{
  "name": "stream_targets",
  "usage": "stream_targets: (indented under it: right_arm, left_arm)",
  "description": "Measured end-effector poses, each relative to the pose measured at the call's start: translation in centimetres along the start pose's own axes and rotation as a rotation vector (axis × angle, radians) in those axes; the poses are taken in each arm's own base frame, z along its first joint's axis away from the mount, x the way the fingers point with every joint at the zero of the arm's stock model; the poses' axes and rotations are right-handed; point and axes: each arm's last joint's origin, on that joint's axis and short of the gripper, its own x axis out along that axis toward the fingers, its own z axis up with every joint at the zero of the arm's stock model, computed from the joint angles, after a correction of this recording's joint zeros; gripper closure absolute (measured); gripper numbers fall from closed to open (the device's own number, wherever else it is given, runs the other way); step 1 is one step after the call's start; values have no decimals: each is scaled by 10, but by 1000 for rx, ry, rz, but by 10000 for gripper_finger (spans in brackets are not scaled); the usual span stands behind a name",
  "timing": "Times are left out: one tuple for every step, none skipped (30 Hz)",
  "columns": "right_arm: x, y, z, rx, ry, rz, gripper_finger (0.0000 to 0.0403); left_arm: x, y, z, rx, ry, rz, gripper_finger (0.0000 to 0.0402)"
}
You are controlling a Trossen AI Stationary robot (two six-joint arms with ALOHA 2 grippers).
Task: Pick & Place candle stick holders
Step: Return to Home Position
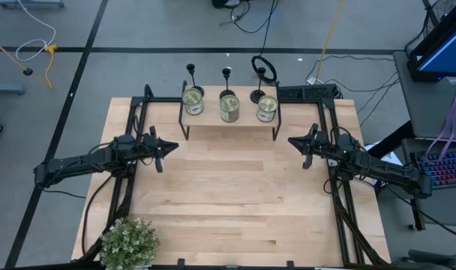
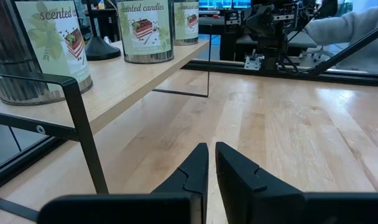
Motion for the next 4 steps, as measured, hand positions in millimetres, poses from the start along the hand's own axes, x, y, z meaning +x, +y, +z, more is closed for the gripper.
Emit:
stream_targets:
  right_arm:
    - [0, 0, 0, 0, 0, 0, 389]
    - [0, 0, 0, 0, 0, 0, 389]
    - [0, 0, 0, 0, 0, 0, 390]
    - [0, 0, 0, 0, 0, 0, 390]
  left_arm:
    - [0, 0, 0, 0, 0, 0, 364]
    - [0, 0, 0, 0, 0, 0, 364]
    - [0, 0, 0, 0, 0, 0, 364]
    - [0, 0, 0, 0, 0, 0, 364]
